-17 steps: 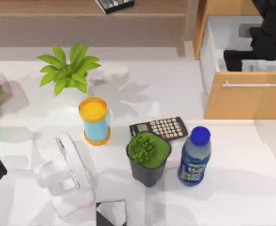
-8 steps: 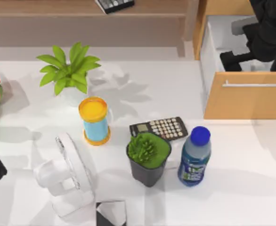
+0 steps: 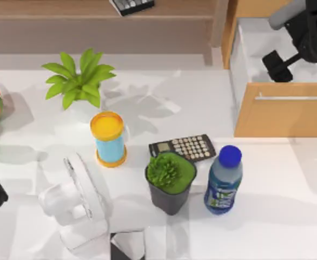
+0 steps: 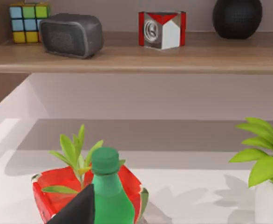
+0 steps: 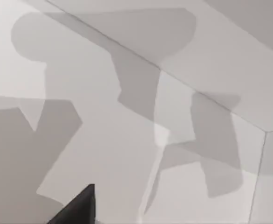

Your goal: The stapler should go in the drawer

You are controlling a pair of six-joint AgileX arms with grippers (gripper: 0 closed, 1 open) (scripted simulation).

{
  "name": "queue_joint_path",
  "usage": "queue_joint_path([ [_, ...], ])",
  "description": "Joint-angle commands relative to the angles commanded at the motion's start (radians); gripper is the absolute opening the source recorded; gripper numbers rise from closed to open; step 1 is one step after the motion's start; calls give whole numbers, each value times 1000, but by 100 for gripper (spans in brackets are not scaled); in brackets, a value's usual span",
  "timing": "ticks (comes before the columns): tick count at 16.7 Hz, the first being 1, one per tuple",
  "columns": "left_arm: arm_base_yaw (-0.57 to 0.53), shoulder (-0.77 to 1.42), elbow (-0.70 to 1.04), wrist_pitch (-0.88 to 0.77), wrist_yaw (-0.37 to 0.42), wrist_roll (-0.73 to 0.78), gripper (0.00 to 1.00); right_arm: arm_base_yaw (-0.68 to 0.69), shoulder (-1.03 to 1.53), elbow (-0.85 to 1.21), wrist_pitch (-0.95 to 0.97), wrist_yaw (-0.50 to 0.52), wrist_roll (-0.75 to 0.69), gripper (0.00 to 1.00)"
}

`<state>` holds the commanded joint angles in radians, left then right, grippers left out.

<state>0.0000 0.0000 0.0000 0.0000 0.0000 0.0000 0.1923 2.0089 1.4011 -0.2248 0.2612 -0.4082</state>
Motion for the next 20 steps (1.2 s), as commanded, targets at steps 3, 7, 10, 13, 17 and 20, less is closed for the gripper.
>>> queue_joint_path([
  [3,0,0,0,0,0,0,100,29,-139,-205,336,46,-162,100],
  [7,0,0,0,0,0,0,100,94,-298,-469,785,83,-382,100],
  [10,0,0,0,0,0,0,100,151,-377,-661,1095,95,-544,100],
  [13,0,0,0,0,0,0,100,203,-411,-839,1369,99,-698,100],
  [17,0,0,0,0,0,0,100,245,-375,-1034,1665,98,-879,100],
  [20,0,0,0,0,0,0,100,242,-286,-1132,1821,100,-992,100],
])
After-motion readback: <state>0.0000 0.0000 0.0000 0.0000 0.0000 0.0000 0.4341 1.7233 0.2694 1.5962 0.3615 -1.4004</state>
